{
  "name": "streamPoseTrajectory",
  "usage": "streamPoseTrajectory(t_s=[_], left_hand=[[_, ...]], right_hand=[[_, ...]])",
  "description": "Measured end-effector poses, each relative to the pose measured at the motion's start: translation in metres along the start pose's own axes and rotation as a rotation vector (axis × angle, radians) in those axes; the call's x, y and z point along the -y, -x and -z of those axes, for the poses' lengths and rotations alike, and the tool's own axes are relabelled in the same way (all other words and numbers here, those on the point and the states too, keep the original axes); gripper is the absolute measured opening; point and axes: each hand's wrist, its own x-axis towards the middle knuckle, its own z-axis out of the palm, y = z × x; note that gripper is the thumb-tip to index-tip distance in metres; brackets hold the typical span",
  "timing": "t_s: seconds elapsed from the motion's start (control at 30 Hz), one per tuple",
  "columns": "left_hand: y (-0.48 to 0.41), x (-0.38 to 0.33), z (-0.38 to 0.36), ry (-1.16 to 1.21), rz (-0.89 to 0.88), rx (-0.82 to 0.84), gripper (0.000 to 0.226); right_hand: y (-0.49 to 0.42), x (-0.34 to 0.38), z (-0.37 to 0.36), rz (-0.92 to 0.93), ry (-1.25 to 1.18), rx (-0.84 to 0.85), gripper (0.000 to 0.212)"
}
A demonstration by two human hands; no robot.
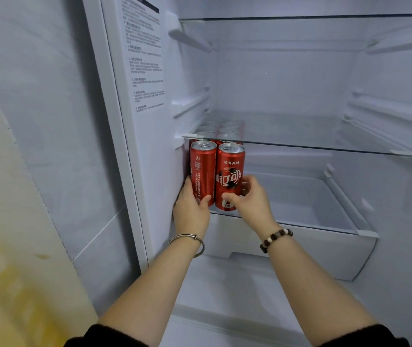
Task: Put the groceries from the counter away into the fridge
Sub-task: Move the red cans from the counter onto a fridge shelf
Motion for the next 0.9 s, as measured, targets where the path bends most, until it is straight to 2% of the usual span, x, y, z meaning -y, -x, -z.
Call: streamPoseTrajectory(t_s=[0.33,0.6,0.9], left_hand=[[0.004,0.002,0.001,0.005,0.008,-0.022,0.059],[0.010,-0.004,0.006,-0.007,-0.001,-0.049,0.054],[0.025,-0.005,0.011,-0.094,-0.076,0.005,0.065]], right_hand=[[0.004,-0.003,-0.007,0.021,0.003,0.035,0.054],[0.006,0.000,-0.012,0.036,-0.002,-0.024,0.051],[0.006,-0.002,-0.013,0.025,0.012,-0.037,0.054]])
